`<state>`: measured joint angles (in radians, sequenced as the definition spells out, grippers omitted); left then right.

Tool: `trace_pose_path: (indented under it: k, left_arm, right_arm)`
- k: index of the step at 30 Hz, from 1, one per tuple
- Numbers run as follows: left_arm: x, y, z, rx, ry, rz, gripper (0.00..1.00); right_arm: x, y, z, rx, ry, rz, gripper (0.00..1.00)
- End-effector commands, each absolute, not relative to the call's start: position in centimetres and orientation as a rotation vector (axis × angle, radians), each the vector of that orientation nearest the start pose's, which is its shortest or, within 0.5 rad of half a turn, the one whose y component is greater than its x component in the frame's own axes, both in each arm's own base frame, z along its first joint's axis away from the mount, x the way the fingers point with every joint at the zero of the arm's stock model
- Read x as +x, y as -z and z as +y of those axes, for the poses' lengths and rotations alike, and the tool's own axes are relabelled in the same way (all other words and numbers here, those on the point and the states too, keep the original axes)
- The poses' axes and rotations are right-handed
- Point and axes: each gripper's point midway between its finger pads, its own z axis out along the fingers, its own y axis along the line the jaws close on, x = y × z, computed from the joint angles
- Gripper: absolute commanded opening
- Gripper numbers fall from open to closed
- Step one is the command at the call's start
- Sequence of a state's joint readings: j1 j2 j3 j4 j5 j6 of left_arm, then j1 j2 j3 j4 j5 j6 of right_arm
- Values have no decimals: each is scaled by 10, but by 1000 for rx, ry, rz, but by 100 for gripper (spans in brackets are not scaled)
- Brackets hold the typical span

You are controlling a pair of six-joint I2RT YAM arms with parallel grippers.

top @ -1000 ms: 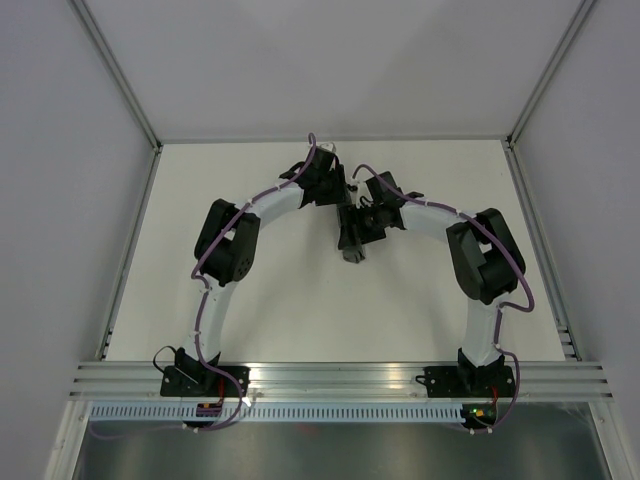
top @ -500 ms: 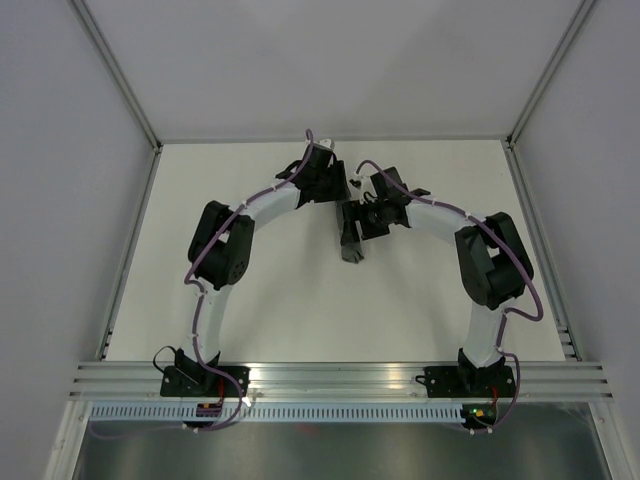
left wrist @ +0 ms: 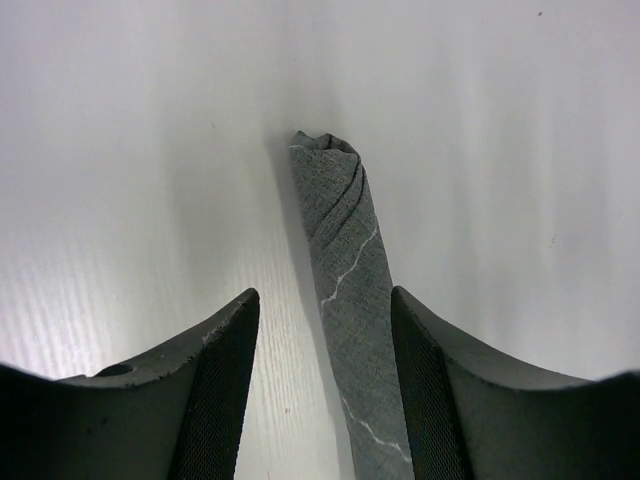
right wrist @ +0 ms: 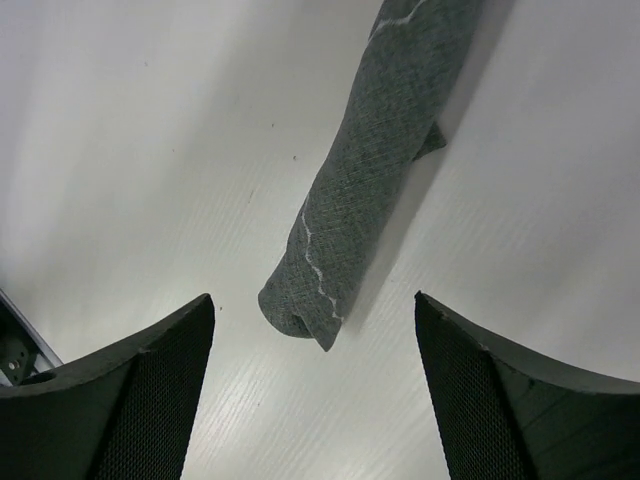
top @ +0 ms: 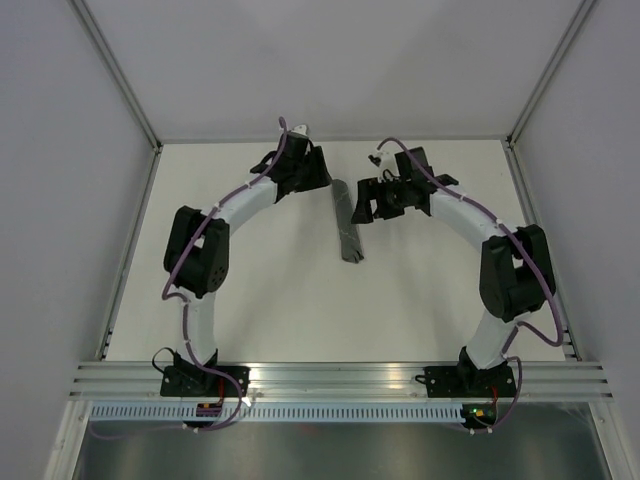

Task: Fold the napkin, place the utensils inside, and roll it up
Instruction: Reset both arms

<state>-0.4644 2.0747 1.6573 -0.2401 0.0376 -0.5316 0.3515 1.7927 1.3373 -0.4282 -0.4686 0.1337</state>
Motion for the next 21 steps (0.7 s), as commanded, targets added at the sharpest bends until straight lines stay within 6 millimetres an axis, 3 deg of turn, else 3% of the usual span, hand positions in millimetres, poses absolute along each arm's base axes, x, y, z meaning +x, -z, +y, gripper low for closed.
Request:
trace_pose_path:
  k: [1, 3, 4, 6, 7, 9, 10, 13, 14, 15, 17, 21]
  left_arm:
    - [482, -188, -263, -43, 574, 2183, 61]
    - [459, -200, -250, -60, 570, 2172, 61]
    - [452, -202, -239, -79, 534, 2164, 61]
    - [426, -201, -219, -111, 500, 2154, 68]
    - [417, -198, -214, -111, 495, 2156, 75]
    - [391, -191, -203, -107, 500, 2169, 99]
    - [384, -188, -200, -104, 502, 2171, 100]
    - [355, -185, -183, -120, 501, 2147, 100]
    - [345, -174, -178, -120, 490, 2157, 100]
    - [340, -185, -172, -126, 489, 2118, 100]
    - [330, -179, -165, -109, 471, 2122, 100]
    - [320, -188, -158, -78, 455, 2101, 100]
  right_arm:
    - [398, -170, 195, -421, -814, 2327, 86]
    - [403, -185, 176, -391, -801, 2299, 92]
    - [408, -190, 156, -340, -785, 2296, 94]
    - [408, -207, 140, -327, -777, 2252, 98]
    - [412, -213, 122, -287, -749, 2233, 98]
    - [411, -227, 103, -261, -691, 2186, 98]
    - [413, -231, 84, -235, -645, 2165, 98]
    - [411, -244, 56, -189, -542, 2135, 98]
    - [409, -244, 49, -169, -526, 2133, 98]
    - [407, -251, 45, -167, -518, 2114, 98]
    - [404, -252, 37, -153, -516, 2107, 98]
    - [401, -255, 33, -152, -515, 2085, 98]
